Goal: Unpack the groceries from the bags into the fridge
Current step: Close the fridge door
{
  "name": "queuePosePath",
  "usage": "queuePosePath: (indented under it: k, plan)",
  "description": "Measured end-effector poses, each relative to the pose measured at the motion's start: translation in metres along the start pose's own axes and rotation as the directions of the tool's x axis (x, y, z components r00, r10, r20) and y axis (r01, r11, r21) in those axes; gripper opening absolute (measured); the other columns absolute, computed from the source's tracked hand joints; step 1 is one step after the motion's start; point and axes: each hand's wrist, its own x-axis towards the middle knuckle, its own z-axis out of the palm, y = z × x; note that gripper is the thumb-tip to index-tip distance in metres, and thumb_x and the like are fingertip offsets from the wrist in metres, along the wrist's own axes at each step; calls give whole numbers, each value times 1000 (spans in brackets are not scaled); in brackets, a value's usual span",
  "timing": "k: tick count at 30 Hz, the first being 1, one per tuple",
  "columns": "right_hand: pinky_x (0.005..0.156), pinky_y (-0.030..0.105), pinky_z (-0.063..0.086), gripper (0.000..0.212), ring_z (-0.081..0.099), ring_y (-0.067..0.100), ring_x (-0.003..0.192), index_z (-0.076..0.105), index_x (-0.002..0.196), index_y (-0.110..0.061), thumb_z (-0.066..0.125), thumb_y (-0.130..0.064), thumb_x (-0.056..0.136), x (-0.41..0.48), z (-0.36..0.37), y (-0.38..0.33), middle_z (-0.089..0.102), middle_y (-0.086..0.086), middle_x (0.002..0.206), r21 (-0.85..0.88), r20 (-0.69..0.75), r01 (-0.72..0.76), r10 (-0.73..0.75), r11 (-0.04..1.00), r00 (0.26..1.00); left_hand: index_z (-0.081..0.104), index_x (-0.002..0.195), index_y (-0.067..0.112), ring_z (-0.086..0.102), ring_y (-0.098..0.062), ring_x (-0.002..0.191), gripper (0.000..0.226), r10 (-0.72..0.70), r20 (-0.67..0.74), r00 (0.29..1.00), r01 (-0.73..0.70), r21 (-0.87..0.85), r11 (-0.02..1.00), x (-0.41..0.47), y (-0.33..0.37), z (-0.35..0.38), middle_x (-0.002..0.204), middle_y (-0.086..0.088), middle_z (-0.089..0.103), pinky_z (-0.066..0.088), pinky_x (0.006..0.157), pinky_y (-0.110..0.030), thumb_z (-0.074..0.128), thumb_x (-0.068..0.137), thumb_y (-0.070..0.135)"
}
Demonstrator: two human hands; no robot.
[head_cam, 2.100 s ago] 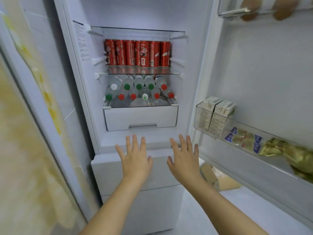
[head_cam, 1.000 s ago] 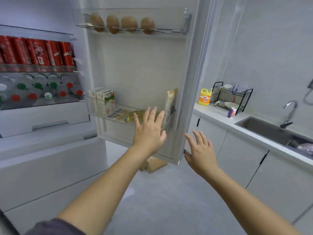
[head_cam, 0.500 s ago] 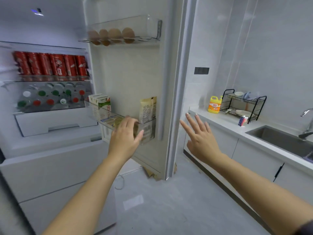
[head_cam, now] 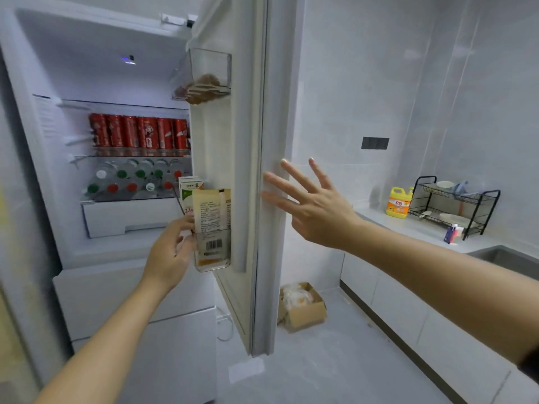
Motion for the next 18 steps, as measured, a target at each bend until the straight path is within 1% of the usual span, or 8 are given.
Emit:
queuePosePath:
  k: [2,4,6,8,10,13,15,18]
  plan:
    - [115,65,7,70,13,34,148,35,149,-25,60,-17,84,16,-7,0,23,6,160,-15,-34,51,-51,999,998,55,98,28,50,-10,112,19,6,-24,1000,-7,-13,1000,-1,-3,-11,127,11,53,42,87,-21,44,98,13]
    - [114,67,8,67,17,35,147,38,148,-24,57,-16,84,35,-15,2,26,7,159,-26,-78,65,-67,998,995,55,93,31,55,-9,104,17,-12,-57,998,10,-39,999,-1,-6,-23,121,8,58,43,81,-19,40,91,22]
    - [114,67,11,62,20,37,146,44,144,-21,57,-15,84,59,-26,5,29,9,157,-12,-141,45,-46,999,989,56,90,29,58,-8,95,19,-45,-95,994,38,-72,997,-1,-12,-35,111,6,62,44,77,-23,38,87,25]
    - [115,65,13,58,21,39,145,48,142,-18,57,-13,85,84,-33,5,32,11,156,22,-199,47,-42,999,979,58,89,27,60,-16,93,20,-99,-121,988,87,-100,991,2,-16,-48,104,5,64,46,77,-30,38,90,22]
    - [117,60,15,56,21,41,145,49,142,-16,56,-9,87,108,-33,-1,34,13,155,64,-244,100,-82,993,966,59,95,24,59,-23,99,24,-157,-155,975,145,-88,986,6,-16,-59,105,2,64,49,85,-37,39,98,12]
    - [118,53,20,50,21,44,144,49,140,-10,55,-8,91,136,-28,-17,37,15,152,131,-299,181,-135,975,945,52,122,13,47,-12,113,26,-191,-366,911,198,-19,980,3,-10,-74,125,1,51,41,98,-33,45,98,7]
    - [117,53,23,46,23,44,143,52,137,-7,52,-7,91,154,-28,-29,41,17,150,179,-345,230,-158,957,925,50,123,13,44,-10,111,32,-99,-489,867,136,41,990,-4,0,-83,122,3,45,38,96,-29,54,93,5]
    - [118,50,21,42,25,43,143,57,131,-5,53,-6,89,184,-28,-47,45,17,147,207,-390,299,-201,932,898,53,114,9,48,-12,104,25,163,-491,856,-40,252,967,-10,15,-99,112,4,47,39,89,-27,60,91,4]
